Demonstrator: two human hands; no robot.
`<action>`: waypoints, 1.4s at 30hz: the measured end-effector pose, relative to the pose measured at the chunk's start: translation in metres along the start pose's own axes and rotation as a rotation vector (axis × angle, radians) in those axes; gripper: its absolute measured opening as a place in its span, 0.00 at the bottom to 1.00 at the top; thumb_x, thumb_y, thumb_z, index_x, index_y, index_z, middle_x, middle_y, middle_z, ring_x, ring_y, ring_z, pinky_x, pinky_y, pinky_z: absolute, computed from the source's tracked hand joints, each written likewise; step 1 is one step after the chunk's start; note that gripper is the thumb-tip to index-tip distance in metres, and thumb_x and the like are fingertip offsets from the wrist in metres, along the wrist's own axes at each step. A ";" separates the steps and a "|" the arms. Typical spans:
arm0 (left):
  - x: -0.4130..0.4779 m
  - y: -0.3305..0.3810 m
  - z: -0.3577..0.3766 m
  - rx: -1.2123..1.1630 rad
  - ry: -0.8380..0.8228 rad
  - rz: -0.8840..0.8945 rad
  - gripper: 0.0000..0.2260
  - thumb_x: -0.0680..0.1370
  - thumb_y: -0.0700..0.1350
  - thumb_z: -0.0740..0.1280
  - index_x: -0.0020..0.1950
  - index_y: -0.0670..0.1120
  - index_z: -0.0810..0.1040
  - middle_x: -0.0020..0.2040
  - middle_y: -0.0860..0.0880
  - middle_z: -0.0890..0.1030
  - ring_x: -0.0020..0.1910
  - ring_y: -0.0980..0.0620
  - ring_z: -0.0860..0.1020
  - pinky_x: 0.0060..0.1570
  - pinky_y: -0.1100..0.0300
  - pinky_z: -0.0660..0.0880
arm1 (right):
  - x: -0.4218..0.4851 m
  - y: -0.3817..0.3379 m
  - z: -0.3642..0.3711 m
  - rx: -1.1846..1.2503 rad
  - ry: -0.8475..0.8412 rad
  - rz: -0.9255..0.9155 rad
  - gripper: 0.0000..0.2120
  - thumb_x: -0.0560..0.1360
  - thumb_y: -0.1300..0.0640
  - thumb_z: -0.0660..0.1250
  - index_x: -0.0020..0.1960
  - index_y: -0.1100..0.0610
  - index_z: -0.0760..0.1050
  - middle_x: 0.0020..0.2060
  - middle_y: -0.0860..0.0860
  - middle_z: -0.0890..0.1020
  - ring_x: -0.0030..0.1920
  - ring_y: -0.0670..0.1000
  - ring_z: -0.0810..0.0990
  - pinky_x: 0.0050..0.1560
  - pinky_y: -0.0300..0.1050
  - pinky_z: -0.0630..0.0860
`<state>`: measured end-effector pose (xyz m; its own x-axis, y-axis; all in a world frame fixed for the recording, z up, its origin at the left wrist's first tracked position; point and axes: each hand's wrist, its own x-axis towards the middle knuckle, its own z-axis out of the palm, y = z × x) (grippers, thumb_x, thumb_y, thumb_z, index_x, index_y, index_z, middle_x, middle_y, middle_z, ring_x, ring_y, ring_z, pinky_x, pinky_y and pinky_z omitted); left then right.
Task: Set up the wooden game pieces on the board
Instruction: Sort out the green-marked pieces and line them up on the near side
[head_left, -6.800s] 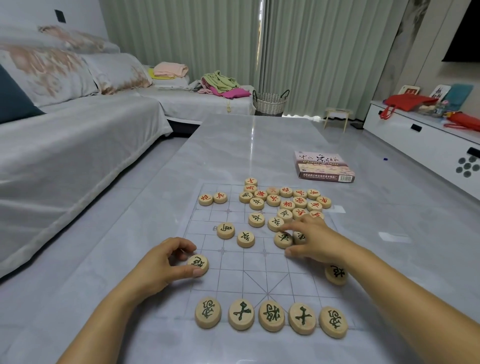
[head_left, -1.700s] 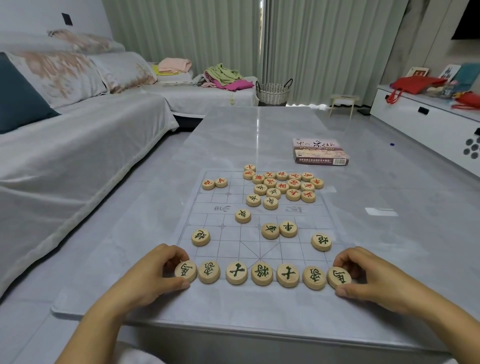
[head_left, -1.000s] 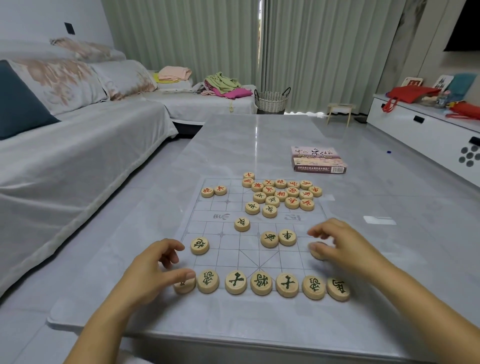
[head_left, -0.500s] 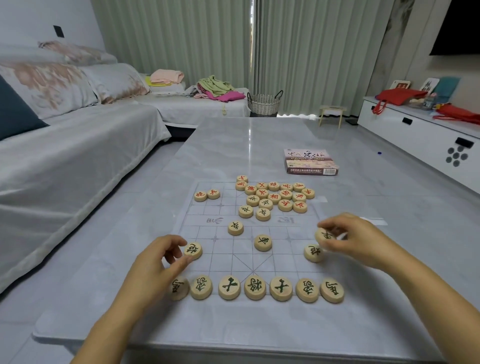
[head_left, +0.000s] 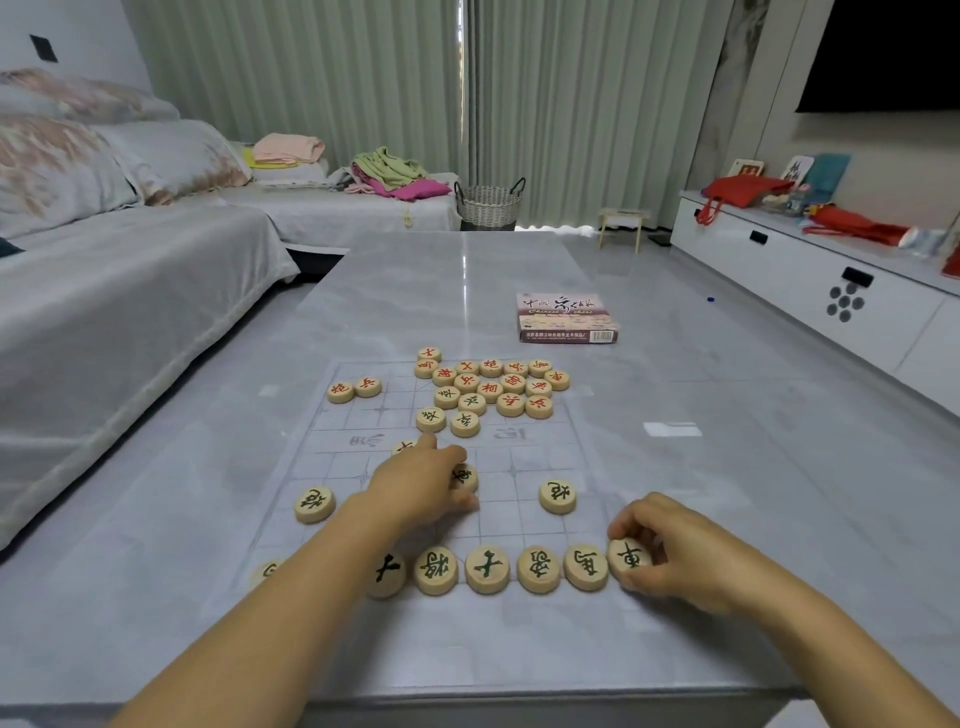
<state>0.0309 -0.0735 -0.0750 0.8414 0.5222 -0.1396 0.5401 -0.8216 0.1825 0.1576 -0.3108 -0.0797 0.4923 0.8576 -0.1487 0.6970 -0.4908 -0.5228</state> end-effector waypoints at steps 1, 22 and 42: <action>0.002 0.001 0.001 -0.008 -0.004 -0.001 0.22 0.74 0.56 0.65 0.65 0.49 0.68 0.63 0.45 0.68 0.58 0.45 0.72 0.54 0.52 0.73 | -0.001 0.000 0.000 -0.003 -0.013 0.000 0.13 0.69 0.52 0.70 0.48 0.41 0.68 0.49 0.40 0.71 0.48 0.42 0.74 0.51 0.37 0.75; -0.132 -0.163 -0.018 -0.213 -0.001 -0.053 0.17 0.74 0.41 0.67 0.56 0.62 0.70 0.52 0.53 0.71 0.46 0.59 0.72 0.44 0.79 0.65 | 0.000 0.007 0.002 0.066 -0.033 -0.023 0.15 0.61 0.51 0.75 0.44 0.41 0.74 0.48 0.44 0.73 0.48 0.47 0.75 0.47 0.35 0.73; -0.143 -0.179 0.026 -0.644 0.292 -0.120 0.21 0.63 0.51 0.77 0.51 0.57 0.72 0.52 0.54 0.75 0.54 0.56 0.73 0.49 0.68 0.68 | 0.001 0.008 0.003 0.146 -0.021 -0.046 0.40 0.36 0.23 0.66 0.46 0.36 0.74 0.48 0.49 0.76 0.48 0.41 0.77 0.45 0.29 0.74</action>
<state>-0.1862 -0.0070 -0.1135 0.6979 0.7141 0.0552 0.4571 -0.5035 0.7332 0.1617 -0.3134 -0.0863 0.4495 0.8824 -0.1389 0.6345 -0.4249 -0.6457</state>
